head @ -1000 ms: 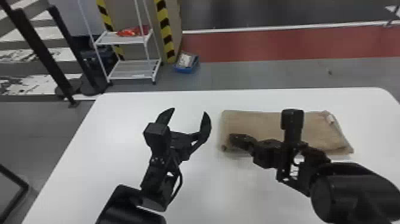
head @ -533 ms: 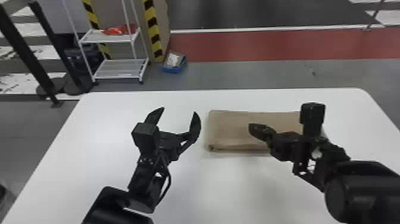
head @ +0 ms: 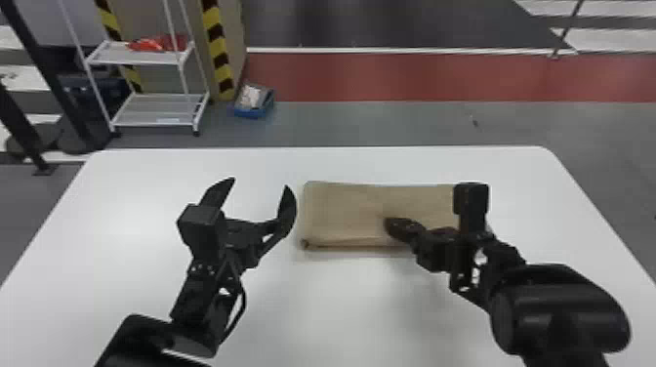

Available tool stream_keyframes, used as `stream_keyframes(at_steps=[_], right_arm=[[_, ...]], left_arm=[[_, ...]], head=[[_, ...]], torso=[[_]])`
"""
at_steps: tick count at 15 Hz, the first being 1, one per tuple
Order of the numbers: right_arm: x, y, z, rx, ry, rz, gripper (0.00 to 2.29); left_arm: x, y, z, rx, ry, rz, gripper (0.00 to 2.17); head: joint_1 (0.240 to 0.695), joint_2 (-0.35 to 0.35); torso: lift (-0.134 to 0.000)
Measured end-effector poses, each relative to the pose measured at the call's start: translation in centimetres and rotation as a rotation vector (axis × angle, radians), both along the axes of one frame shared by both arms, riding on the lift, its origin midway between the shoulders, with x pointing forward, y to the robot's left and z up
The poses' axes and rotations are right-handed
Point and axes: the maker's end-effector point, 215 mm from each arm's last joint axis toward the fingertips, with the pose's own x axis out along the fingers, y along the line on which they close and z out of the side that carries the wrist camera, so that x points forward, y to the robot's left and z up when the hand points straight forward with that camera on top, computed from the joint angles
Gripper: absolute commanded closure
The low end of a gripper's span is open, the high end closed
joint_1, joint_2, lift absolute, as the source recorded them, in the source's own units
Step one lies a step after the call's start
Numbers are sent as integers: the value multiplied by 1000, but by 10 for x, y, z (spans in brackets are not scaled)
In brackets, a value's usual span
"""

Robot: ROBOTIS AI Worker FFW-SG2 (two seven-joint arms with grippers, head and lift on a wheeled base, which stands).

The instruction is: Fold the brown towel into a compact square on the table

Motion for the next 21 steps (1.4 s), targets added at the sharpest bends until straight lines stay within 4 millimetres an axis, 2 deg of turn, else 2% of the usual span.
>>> stream_keyframes(at_steps=[4, 7, 8, 9, 10, 11, 13, 15, 16, 18, 21], right_arm=[[-15, 40, -1, 17, -2, 58, 1656], [-17, 48, 17, 4, -44, 46, 1588], [-15, 44, 30, 3, -72, 32, 1315], [-12, 37, 42, 8, -95, 15, 680], [-8, 25, 55, 21, -118, -8, 76], [-5, 11, 66, 41, -135, -33, -1], [1, -25, 81, 76, -143, -69, 33], [5, -65, 93, 124, -122, -69, 66], [4, -87, 95, 157, -95, -68, 66], [-6, -123, 92, 256, -22, -71, 66], [-16, -176, 79, 375, 58, -128, 90]], left_arm=[[7, 1, -2, 2, 4, 4, 33], [8, 3, -3, 2, 6, 6, 33], [8, 3, -3, 2, 6, 6, 33], [8, 3, -3, 2, 6, 5, 103], [8, 2, -3, 2, 6, 4, 174], [8, 0, -4, 2, 6, 2, 208], [6, -9, -5, 2, 10, -20, 728], [3, -25, -22, 14, 69, -67, 1679], [3, -31, -38, 23, 129, -77, 1794], [0, -42, -55, 30, 194, -111, 1798], [-1, -59, -51, 25, 197, -185, 1798]], head=[[695, 50], [695, 63], [695, 61], [695, 57], [695, 50], [695, 26], [695, -10], [695, -52], [695, -100], [695, -140], [695, -215]], torso=[[-115], [-115], [-115], [-115], [-115], [-115], [-115], [-115], [-115], [-115], [-115]])
